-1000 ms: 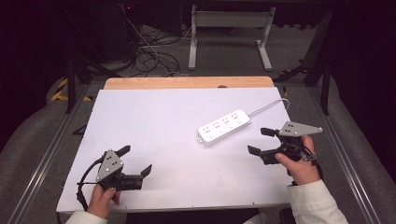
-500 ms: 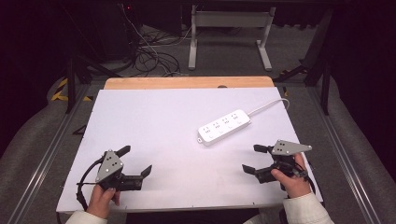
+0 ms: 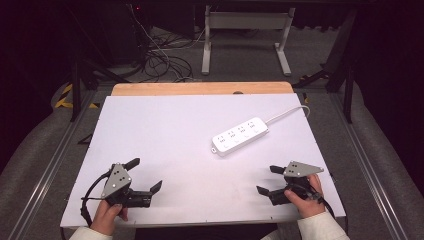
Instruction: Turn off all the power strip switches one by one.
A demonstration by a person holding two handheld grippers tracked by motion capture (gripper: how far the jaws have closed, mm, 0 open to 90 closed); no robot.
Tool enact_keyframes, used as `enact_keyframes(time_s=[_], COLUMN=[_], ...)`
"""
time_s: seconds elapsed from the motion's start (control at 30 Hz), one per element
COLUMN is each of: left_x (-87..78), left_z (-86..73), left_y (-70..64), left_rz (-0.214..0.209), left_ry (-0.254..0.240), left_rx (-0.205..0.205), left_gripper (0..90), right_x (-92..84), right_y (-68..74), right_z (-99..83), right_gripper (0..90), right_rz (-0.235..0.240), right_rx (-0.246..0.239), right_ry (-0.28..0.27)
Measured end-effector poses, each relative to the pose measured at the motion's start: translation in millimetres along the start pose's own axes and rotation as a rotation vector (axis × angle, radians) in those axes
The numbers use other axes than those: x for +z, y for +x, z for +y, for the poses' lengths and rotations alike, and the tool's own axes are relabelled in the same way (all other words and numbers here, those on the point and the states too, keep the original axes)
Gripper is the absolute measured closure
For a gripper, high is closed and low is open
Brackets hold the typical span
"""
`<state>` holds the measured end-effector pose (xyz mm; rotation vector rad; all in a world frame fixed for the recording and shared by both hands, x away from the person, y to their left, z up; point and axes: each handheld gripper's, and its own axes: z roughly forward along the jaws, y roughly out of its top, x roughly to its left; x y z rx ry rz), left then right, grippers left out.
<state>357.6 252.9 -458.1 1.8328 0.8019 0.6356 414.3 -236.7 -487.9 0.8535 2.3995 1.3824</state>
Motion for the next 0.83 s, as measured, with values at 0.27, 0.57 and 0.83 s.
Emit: enact_keyframes(time_s=[0.27,0.57,0.83], left_x=[-0.1,-0.2,-0.3], left_z=[-1.7,-3.0,-2.4], left_y=[4.6,1.5,5.1], left_rz=[0.009,0.045,0.042], left_ry=[0.012,0.003,0.002], left_rx=[-0.042,0.001,-0.051], left_gripper=[1.5,1.1,1.4], right_x=[4.5,0.0,-0.5], right_y=[1.3,-6.5,-6.3], right_z=[-1.8,-2.9,-2.8], right_gripper=[10.1,10.6,10.5], right_rz=[-0.025,-0.048,-0.049], right_rx=[-0.041,-0.020,-0.027], right_ry=[0.027,0.010,0.002])
